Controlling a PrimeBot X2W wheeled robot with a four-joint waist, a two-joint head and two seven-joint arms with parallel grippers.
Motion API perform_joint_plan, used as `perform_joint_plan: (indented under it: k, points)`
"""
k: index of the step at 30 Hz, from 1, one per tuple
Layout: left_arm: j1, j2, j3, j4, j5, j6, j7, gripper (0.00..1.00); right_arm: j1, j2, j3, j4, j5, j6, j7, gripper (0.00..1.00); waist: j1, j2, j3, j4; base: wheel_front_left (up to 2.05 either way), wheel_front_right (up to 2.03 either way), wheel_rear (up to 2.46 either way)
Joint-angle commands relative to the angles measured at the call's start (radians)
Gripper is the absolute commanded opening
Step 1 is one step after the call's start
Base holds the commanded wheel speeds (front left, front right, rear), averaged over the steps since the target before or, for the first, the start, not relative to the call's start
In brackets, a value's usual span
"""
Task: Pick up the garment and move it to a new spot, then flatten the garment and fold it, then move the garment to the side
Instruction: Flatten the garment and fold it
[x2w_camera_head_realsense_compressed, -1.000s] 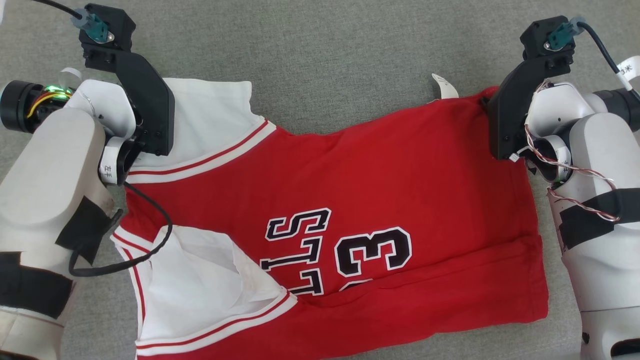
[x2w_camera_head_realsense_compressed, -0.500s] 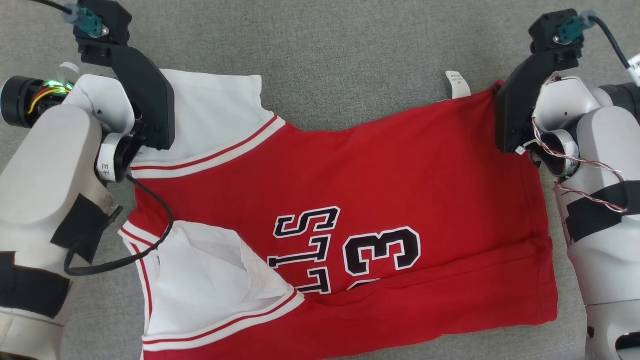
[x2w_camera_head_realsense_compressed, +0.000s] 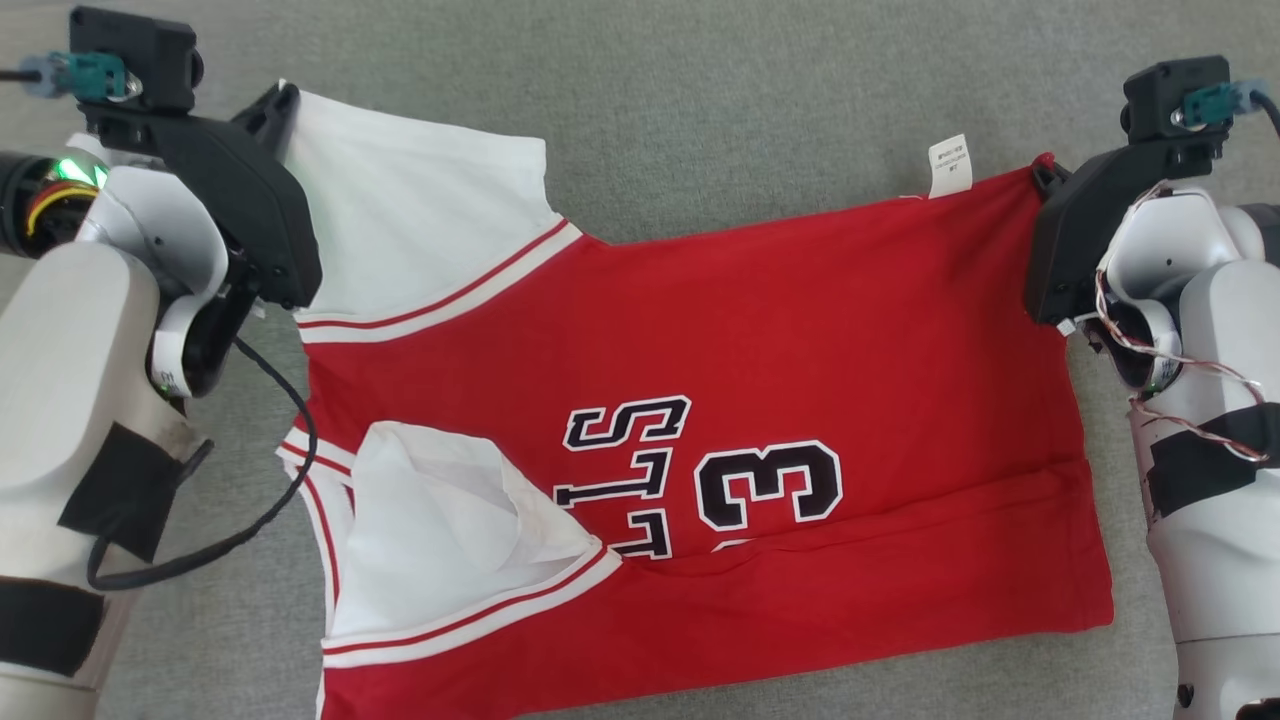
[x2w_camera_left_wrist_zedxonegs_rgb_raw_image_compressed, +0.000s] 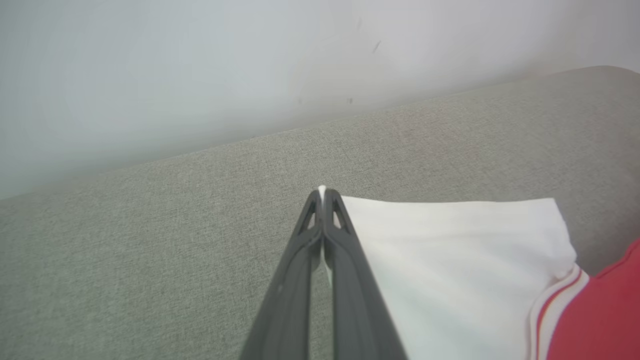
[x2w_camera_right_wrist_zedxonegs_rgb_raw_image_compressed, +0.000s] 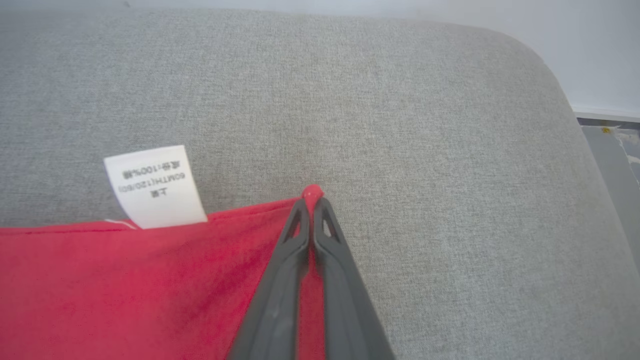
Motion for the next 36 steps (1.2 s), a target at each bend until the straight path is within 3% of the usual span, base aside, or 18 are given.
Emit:
perform_joint_plan:
  k: [1, 7, 14, 20, 26, 29, 36]
  points:
    - [0.017, 0.001, 0.001, -0.004, -0.008, -0.004, -0.008, 0.00, 0.016, 0.009, -0.005, 0.005, -0.010, -0.003, -0.019, 0.00, -0.0001, -0.0001, -0.028, 0.018, 0.00, 0.00, 0.00]
    - [0.082, 0.004, 0.001, -0.038, -0.032, -0.026, -0.061, 0.00, 0.054, 0.016, -0.008, 0.021, -0.021, -0.003, -0.080, 0.00, -0.0001, -0.0001, -0.081, 0.034, 0.00, 0.00, 0.00]
    - [0.268, 0.016, 0.000, -0.175, -0.079, -0.033, -0.135, 0.00, 0.180, -0.025, 0.003, -0.046, 0.036, -0.003, -0.104, 0.00, -0.0001, -0.0001, -0.147, 0.056, 0.00, 0.00, 0.00]
    - [0.485, 0.023, 0.029, -0.387, -0.139, 0.021, -0.175, 0.00, 0.311, -0.039, -0.040, -0.136, 0.041, -0.003, -0.109, 0.00, -0.0001, -0.0001, -0.181, 0.066, 0.00, 0.00, 0.00]
    - [0.712, 0.027, 0.058, -0.580, -0.180, 0.101, -0.216, 0.00, 0.424, -0.004, -0.103, -0.206, 0.033, -0.003, -0.099, 0.00, -0.0001, -0.0001, -0.191, 0.078, 0.00, 0.00, 0.00]
    - [0.805, 0.021, 0.066, -0.632, -0.199, 0.132, -0.237, 0.00, 0.466, 0.003, -0.128, -0.236, 0.027, -0.003, -0.095, 0.00, -0.0001, -0.0001, -0.192, 0.089, 0.00, 0.00, 0.00]
    - [0.915, -0.011, 0.064, -0.667, -0.224, 0.156, -0.278, 0.00, 0.551, 0.016, -0.195, -0.309, 0.021, -0.003, -0.084, 0.00, -0.0001, -0.0001, -0.204, 0.117, 0.00, 0.00, 0.00]
